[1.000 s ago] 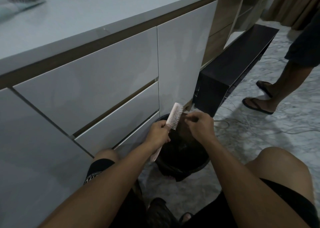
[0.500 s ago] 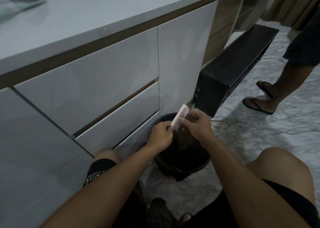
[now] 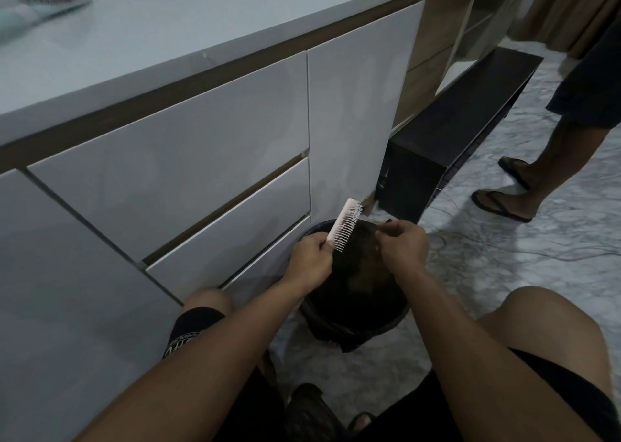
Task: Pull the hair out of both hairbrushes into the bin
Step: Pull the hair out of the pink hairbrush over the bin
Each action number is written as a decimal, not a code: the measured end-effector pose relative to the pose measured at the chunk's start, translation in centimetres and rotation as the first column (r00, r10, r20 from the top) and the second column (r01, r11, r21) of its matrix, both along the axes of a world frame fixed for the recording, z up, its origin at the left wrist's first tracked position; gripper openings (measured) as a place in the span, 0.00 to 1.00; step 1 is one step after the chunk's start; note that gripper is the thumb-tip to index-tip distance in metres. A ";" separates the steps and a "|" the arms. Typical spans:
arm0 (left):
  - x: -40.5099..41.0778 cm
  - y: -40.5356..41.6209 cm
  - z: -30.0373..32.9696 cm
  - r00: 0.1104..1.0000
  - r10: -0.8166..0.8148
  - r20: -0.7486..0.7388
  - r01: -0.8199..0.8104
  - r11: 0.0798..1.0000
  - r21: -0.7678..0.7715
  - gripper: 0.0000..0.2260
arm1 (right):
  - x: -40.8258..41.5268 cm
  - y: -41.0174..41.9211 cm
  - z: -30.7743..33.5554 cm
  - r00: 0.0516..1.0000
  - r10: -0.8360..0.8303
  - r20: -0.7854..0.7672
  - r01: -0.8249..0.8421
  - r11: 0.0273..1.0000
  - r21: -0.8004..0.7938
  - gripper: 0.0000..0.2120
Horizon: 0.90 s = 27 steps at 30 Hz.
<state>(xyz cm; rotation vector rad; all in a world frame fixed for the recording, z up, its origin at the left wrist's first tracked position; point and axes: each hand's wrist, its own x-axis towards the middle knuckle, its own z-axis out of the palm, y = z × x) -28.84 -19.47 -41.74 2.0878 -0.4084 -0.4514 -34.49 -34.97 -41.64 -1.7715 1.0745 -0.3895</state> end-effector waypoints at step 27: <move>0.0 0.5 -0.3 0.993 0.012 -0.118 -0.010 1.000 0.015 0.09 | 0.0 1.2 -0.4 0.923 0.354 -0.151 -0.317 0.922 0.224 0.31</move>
